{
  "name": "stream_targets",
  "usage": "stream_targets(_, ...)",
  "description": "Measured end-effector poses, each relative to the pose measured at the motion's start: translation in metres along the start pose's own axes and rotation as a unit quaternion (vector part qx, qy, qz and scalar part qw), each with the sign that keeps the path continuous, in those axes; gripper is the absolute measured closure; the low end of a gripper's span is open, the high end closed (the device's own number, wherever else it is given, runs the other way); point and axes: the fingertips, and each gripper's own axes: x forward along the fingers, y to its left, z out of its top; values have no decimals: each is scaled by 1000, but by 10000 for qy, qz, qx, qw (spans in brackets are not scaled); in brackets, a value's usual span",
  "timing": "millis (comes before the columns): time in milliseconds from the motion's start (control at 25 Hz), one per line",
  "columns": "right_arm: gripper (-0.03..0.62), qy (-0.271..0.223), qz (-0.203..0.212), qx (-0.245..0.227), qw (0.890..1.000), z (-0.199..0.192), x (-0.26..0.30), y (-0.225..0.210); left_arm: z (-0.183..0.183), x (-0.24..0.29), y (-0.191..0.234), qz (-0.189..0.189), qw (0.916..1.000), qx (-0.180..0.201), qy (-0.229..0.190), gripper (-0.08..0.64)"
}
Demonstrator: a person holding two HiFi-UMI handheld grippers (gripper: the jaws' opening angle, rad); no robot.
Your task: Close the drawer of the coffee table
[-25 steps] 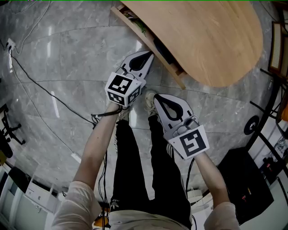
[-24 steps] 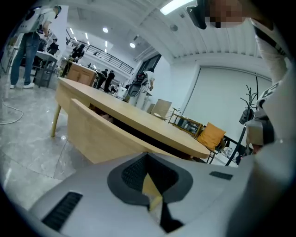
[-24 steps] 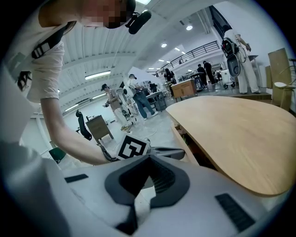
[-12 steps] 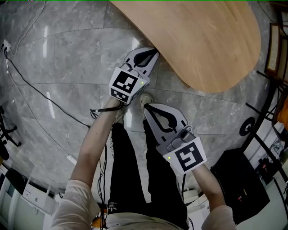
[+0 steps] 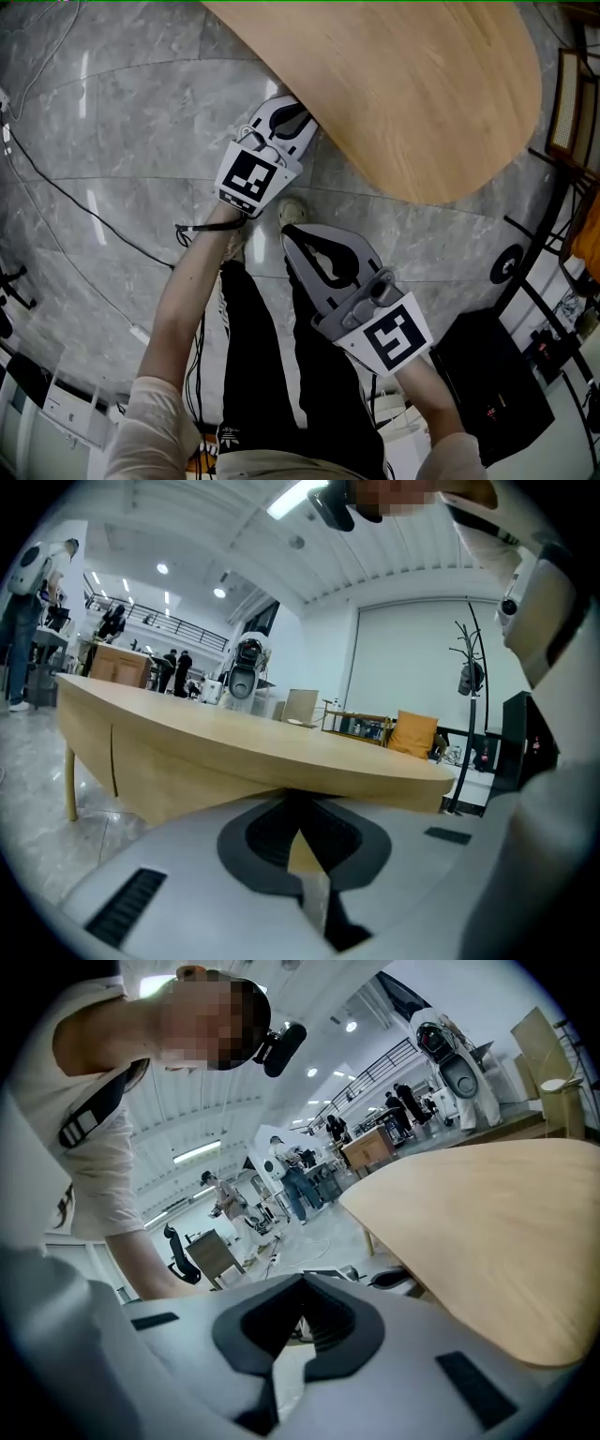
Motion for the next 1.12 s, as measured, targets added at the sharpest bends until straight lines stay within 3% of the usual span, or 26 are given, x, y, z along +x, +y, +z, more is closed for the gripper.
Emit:
stream_targets(320, 586, 79, 2, -110, 9999, 1, 0, 2, -5, -1, 0, -18, 9995, 84, 291, 553)
stream_targets(600, 586, 250, -85, -508, 9984, 3, 1, 1, -10, -23, 0, 299, 9964, -555, 570, 554)
stream_targets(720, 586, 243, -246, -659, 9972, 16, 5, 3, 10, -50, -3, 436, 9942, -842, 507, 554)
stream_targets(840, 586, 0, -424, -811, 9958, 57, 9, 18, 63, -83, 0, 605, 9937, -895, 291, 554)
stream_targets(920, 586, -231, -517, -980, 9936, 98, 5, 37, 118, -109, -1, 748, 9940, -799, 80, 554)
stream_targets(1040, 586, -765, -559, -1409, 9855, 182, -4, 73, 234, -151, 4, 1117, 9917, -463, -434, 554)
stream_targets(1120, 586, -1084, -612, -1713, 9773, 235, -15, 107, 315, -187, 0, 1501, 9863, -38, -690, 554)
